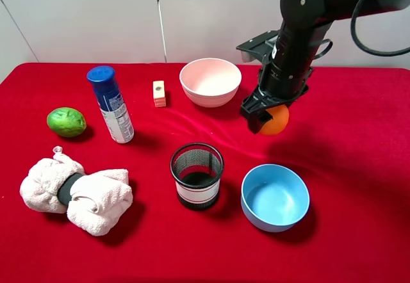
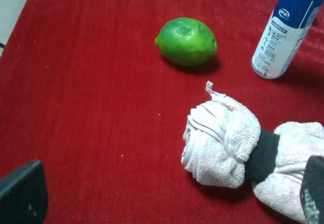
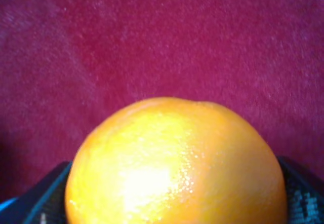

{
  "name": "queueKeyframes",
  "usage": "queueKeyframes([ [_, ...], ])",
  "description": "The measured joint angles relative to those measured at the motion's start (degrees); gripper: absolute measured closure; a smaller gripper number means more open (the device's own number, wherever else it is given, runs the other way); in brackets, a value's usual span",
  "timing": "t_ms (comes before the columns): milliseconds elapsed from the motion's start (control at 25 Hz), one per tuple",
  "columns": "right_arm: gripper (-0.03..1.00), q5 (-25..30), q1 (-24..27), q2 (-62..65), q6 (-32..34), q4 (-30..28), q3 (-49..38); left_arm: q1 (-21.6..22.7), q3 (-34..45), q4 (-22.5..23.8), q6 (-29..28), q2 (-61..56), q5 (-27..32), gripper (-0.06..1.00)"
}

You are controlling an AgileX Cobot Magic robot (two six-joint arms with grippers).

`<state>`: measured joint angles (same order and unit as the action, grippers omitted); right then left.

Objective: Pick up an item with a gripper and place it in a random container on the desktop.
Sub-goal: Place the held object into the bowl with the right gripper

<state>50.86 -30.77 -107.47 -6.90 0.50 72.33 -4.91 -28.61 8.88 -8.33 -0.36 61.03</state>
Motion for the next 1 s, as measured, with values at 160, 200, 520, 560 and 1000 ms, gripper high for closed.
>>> queueKeyframes([
  [160,0.42,2.5,0.0,1.6,1.2,0.0,0.2,0.0,0.0,0.0,0.0,0.0,0.0,-0.05],
  [200,0.42,3.1,0.0,1.9,1.2,0.0,0.2,0.0,0.0,0.0,0.0,0.0,0.0,-0.05],
  [520,0.42,12.9,0.0,3.2,2.6,0.3,3.2,0.0,0.0,0.0,0.0,0.0,0.0,-0.05],
  [560,0.42,14.4,0.0,3.2,2.7,0.3,4.1,0.0,0.0,0.0,0.0,0.0,0.0,-0.05],
  [1000,0.42,18.7,0.0,3.3,4.0,0.9,10.7,0.0,0.0,0.0,0.0,0.0,0.0,-0.05],
])
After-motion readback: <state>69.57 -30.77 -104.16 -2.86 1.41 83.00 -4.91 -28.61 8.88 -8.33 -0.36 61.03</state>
